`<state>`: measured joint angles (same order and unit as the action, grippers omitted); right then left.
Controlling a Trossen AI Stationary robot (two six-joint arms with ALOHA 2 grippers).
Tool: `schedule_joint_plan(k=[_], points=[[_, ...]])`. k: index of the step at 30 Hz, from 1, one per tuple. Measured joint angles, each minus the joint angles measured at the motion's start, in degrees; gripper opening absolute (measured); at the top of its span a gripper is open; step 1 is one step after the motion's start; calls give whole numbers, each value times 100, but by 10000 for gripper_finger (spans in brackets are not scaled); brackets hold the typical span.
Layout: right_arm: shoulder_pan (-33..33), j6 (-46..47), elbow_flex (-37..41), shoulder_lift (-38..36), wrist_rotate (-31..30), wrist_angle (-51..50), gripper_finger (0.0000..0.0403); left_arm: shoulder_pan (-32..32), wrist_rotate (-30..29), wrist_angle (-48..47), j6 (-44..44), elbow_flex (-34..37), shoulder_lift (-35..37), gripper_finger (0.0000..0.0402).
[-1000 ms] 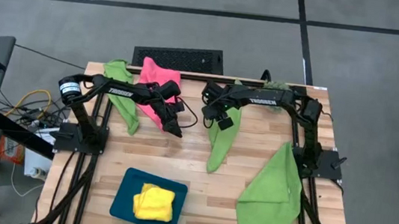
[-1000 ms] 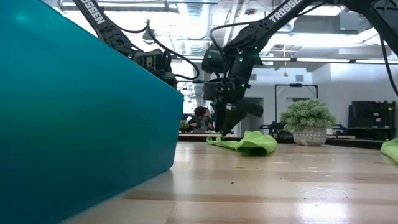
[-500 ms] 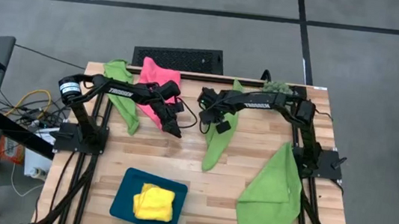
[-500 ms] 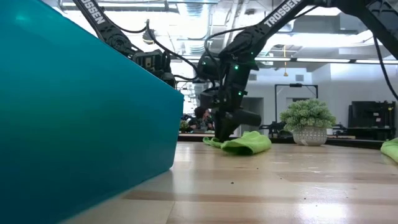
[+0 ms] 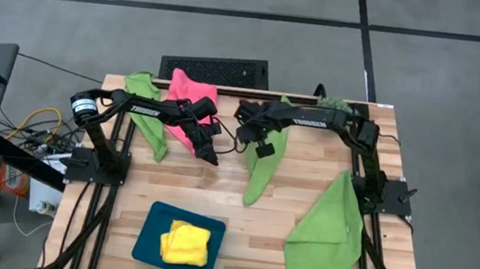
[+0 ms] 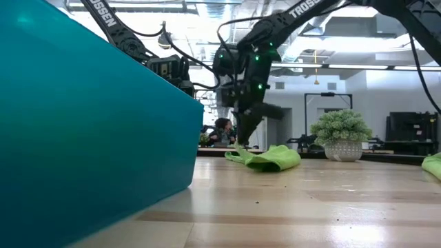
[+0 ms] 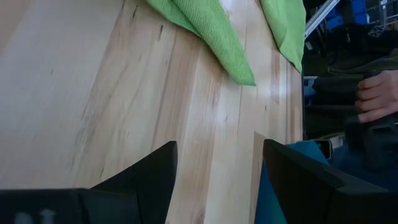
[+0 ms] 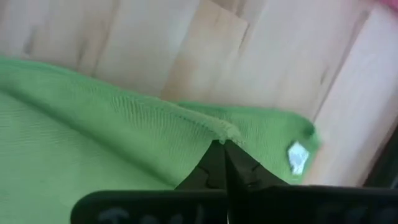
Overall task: Fold microfiber towels
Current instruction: Fold the top right green microfiber towel
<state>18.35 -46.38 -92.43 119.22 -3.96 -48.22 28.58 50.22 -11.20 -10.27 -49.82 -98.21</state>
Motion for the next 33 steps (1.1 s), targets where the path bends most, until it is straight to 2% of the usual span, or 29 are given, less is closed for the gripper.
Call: schedule_joint_plan(k=[3,9,16,20,27,29,33], points=[[80,453,-228,-183,109,-450,3,0,-8,142,-7,0,0,231],[259,1510,-244,-911,102,-576,2,0,-191,889,-402,0,0,231],[653,2870,-244,-1515,-30,-885,1,-85,-990,2455,-1160,0,0,231],[773,2996,-244,-1608,-146,-875,1,-232,-1408,2817,-1377,0,0,231],[864,2998,-235,-1476,-178,-861,0,-682,-1510,2871,-1398,0,-2,231],[901,2963,-236,-1493,-173,-819,0,-856,-1796,2832,-1359,0,-2,231],[916,2943,-244,-1496,-176,-734,0,-1207,-2773,2558,-1105,0,-4,231]])
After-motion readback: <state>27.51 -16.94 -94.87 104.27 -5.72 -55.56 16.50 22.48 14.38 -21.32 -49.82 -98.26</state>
